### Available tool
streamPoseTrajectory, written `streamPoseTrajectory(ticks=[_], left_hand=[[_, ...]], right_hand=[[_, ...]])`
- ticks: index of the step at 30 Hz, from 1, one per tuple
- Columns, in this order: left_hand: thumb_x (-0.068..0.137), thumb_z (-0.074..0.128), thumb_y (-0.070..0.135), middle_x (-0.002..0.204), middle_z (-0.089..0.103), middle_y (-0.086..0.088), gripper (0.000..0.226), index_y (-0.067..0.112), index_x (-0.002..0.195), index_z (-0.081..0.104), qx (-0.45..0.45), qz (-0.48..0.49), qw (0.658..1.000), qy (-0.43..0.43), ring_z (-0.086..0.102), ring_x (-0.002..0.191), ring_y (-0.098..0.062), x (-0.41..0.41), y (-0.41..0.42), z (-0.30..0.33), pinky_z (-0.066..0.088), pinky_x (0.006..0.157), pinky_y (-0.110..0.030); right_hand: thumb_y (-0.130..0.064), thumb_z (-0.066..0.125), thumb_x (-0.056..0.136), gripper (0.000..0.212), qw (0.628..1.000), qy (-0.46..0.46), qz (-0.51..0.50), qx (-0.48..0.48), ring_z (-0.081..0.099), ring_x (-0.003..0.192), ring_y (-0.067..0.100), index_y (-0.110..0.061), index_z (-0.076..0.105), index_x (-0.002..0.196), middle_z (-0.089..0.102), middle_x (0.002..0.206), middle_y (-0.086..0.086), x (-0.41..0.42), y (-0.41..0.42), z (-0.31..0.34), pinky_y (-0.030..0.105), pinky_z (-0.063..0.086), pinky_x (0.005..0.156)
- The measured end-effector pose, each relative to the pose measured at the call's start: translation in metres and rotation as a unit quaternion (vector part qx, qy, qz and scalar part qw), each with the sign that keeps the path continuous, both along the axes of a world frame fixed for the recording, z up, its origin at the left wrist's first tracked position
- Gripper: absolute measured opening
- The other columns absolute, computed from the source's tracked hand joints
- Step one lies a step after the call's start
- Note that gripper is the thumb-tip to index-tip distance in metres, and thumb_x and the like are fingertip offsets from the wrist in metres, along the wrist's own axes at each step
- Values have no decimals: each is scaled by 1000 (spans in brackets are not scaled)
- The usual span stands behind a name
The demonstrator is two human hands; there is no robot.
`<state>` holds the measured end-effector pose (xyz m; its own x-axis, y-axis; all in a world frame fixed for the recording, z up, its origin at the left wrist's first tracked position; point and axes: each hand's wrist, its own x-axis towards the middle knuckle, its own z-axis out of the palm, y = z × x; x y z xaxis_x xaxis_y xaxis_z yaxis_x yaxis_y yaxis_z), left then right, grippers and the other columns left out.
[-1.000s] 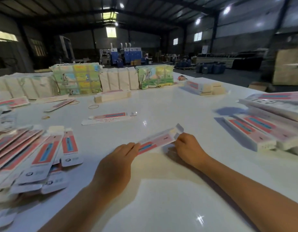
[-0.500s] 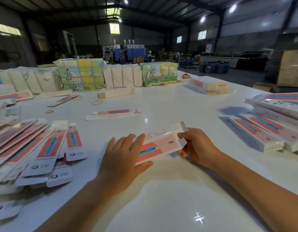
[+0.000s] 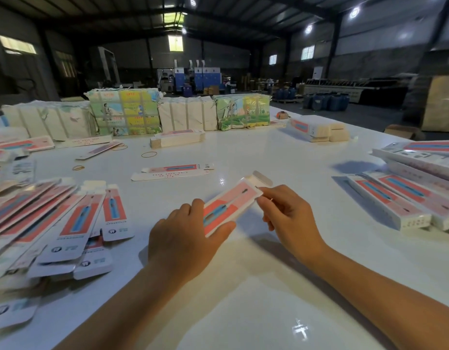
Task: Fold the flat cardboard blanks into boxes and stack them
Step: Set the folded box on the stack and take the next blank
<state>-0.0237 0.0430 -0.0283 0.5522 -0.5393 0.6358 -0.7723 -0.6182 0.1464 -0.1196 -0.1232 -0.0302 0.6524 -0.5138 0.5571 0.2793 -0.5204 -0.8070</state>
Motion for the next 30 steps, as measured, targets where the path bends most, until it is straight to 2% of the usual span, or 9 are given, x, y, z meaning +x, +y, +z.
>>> streamPoseTrajectory(ticks=[6, 9, 13, 15, 17, 19, 21, 26, 30], left_hand=[[62, 25, 79, 96, 63, 7, 76, 22, 107, 50, 24, 13, 1000, 15, 46, 65, -8, -7, 1, 8, 20, 45, -11], [63, 36, 75, 84, 65, 2, 70, 18, 99, 56, 20, 13, 999, 24, 48, 57, -12, -13, 1, 11, 20, 45, -12], [62, 55, 65, 62, 62, -4, 59, 9, 81, 62, 28, -20, 999, -20, 53, 41, -17, -12, -1, 9, 31, 41, -19], [60, 56, 64, 59, 61, -4, 59, 8, 79, 62, 30, -26, 998, -48, 53, 40, -17, -11, -1, 8, 33, 39, -21], [59, 56, 65, 59, 61, -4, 60, 9, 78, 64, 39, -28, 997, -62, 53, 40, -17, -10, -1, 7, 34, 39, -21], [58, 56, 65, 61, 62, -4, 60, 9, 79, 65, 40, -29, 997, -59, 53, 40, -17, -10, -2, 6, 34, 40, -20], [58, 57, 65, 61, 63, -4, 60, 9, 80, 65, 38, -35, 997, -61, 53, 40, -17, -9, -3, 5, 35, 38, -21], [61, 58, 63, 63, 64, -2, 57, 9, 79, 65, 46, -66, 994, -74, 53, 40, -17, -9, -2, 5, 38, 35, -22], [64, 52, 66, 66, 64, 0, 59, 12, 83, 62, 39, -53, 997, -27, 49, 43, -12, -16, -1, 10, 30, 38, -17]], right_hand=[[-9, 56, 93, 17, 990, 45, -80, -103, 53, 70, 2, -12, 71, 86, 52, 78, -1, -3, -2, 1, 8, 38, 60], [-3, 55, 92, 16, 986, 33, -89, -135, 54, 76, 6, -4, 71, 92, 52, 87, 2, -4, -3, 2, 8, 39, 62], [-5, 49, 95, 40, 994, 63, -55, -63, 55, 73, 18, -14, 51, 134, 59, 91, 2, 0, -2, 1, 34, 51, 67], [-8, 47, 97, 52, 995, 93, -25, -8, 54, 68, 11, -28, 33, 142, 60, 90, 1, 3, -4, 1, 30, 50, 64], [-11, 48, 97, 44, 995, 103, -8, 9, 53, 59, 4, -36, 42, 132, 61, 81, -7, 5, -5, 0, 16, 43, 56], [-9, 49, 95, 33, 996, 85, -14, -29, 55, 60, 4, -39, 61, 102, 61, 74, -15, 4, -5, 1, 11, 41, 55], [-5, 48, 94, 41, 993, 79, -27, -79, 57, 67, 3, -44, 58, 84, 61, 76, -15, 1, -4, 2, 11, 43, 60], [1, 46, 89, 33, 990, 113, 4, -80, 60, 76, 18, -29, 58, 82, 64, 80, -3, -1, -8, 4, 36, 48, 73], [-27, 57, 86, 17, 964, 74, -105, -235, 50, 88, 8, -23, 62, 102, 46, 105, -7, -6, -18, 8, 20, 42, 76]])
